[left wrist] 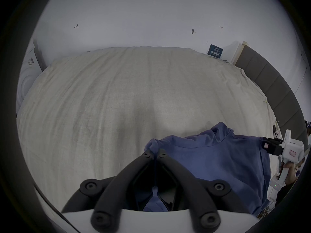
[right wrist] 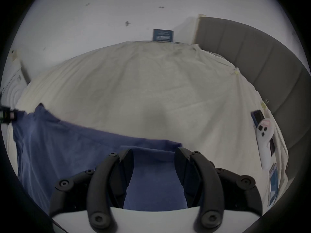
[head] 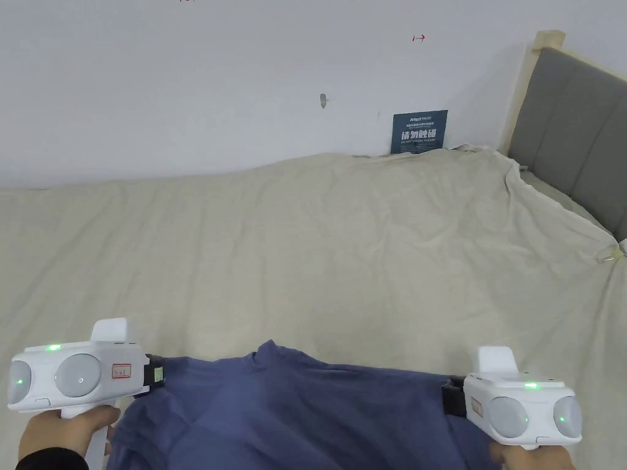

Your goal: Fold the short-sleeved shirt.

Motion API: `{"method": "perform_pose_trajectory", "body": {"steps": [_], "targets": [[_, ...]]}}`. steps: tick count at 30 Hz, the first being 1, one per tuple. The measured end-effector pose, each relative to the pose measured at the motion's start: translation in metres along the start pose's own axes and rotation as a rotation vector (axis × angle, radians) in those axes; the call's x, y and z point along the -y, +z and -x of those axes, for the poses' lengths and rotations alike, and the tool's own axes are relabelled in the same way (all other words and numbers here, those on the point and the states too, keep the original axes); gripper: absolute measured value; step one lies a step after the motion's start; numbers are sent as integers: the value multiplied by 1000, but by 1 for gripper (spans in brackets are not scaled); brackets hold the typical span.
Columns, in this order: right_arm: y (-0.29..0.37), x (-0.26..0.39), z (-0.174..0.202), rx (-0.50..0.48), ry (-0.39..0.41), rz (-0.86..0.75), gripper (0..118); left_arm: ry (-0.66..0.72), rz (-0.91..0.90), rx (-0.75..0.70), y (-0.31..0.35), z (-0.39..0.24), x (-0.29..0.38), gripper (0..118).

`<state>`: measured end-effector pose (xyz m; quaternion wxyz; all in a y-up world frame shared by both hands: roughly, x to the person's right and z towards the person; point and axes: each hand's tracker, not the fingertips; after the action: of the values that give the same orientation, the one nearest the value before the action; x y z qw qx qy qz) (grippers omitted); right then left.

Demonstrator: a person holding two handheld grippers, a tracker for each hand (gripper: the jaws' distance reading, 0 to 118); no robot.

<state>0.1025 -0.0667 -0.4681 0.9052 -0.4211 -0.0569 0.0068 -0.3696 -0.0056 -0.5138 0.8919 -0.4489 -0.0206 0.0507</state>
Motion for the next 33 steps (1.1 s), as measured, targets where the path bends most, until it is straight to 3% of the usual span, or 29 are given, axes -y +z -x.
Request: {"method": "perform_pose_trajectory", "body": {"steps": [2, 7, 8, 9, 10, 20, 33], "targets": [[0, 0, -7, 9, -41, -6, 54, 0, 2, 3, -1, 1, 0, 0], [-21, 2, -13, -20, -30, 72, 52, 27, 11, 7, -5, 2, 3, 0], [-14, 0, -11, -19, -35, 64, 46, 34, 13, 8, -5, 2, 3, 0], [-10, -2, -11, -28, -37, 64, 17, 37, 14, 8, -5, 2, 4, 0], [-4, -1, -11, -38, -25, 45, 2, 38, 12, 7, -4, 2, 6, 0], [81, -6, -38, -128, 2, -157, 2, 147, -73, 30, 44, 14, 20, 0], [232, -54, -58, -245, 45, -452, 2, 162, -301, 26, 194, 26, 2, 0]]}}
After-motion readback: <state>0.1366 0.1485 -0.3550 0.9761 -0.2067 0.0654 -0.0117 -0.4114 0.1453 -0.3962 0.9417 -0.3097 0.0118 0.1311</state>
